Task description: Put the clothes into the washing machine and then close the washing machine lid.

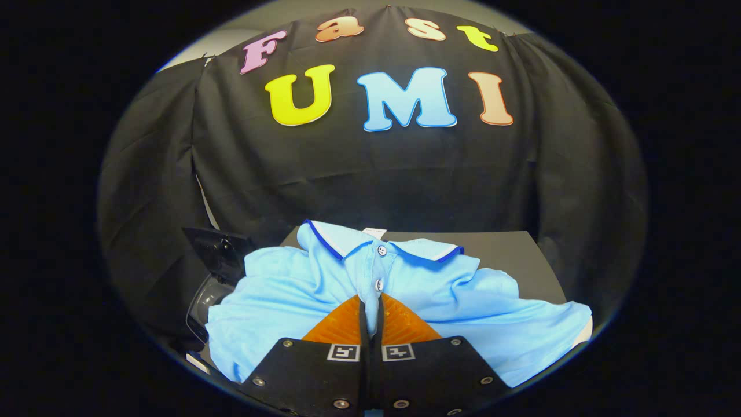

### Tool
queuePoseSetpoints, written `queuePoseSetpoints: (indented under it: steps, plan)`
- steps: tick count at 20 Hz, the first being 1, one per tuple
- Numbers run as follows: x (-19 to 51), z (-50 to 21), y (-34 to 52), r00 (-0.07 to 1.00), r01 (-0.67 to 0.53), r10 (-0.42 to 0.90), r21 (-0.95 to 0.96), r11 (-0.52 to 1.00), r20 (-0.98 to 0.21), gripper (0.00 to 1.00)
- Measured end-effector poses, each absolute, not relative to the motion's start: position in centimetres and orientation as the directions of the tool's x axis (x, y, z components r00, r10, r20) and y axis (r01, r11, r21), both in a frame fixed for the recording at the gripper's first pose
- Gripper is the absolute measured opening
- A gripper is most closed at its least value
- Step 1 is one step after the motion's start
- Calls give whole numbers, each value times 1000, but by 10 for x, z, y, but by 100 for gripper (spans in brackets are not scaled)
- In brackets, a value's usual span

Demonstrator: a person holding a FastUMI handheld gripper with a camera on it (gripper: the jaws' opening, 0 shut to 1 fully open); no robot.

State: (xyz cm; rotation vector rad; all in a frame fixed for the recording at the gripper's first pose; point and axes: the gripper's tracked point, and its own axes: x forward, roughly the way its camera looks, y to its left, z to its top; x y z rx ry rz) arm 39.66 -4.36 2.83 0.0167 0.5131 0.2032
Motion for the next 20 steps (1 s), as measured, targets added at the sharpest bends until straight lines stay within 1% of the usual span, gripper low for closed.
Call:
queuePoseSetpoints:
  steps: [9, 17, 20]
  plan:
    - [380, 105, -12, 914, -197, 234, 139, 970, -333, 0]
    - [367, 148, 45, 927, -241, 274, 154, 958, -258, 0]
    - [363, 157, 73, 921, -272, 301, 146, 951, -249, 0]
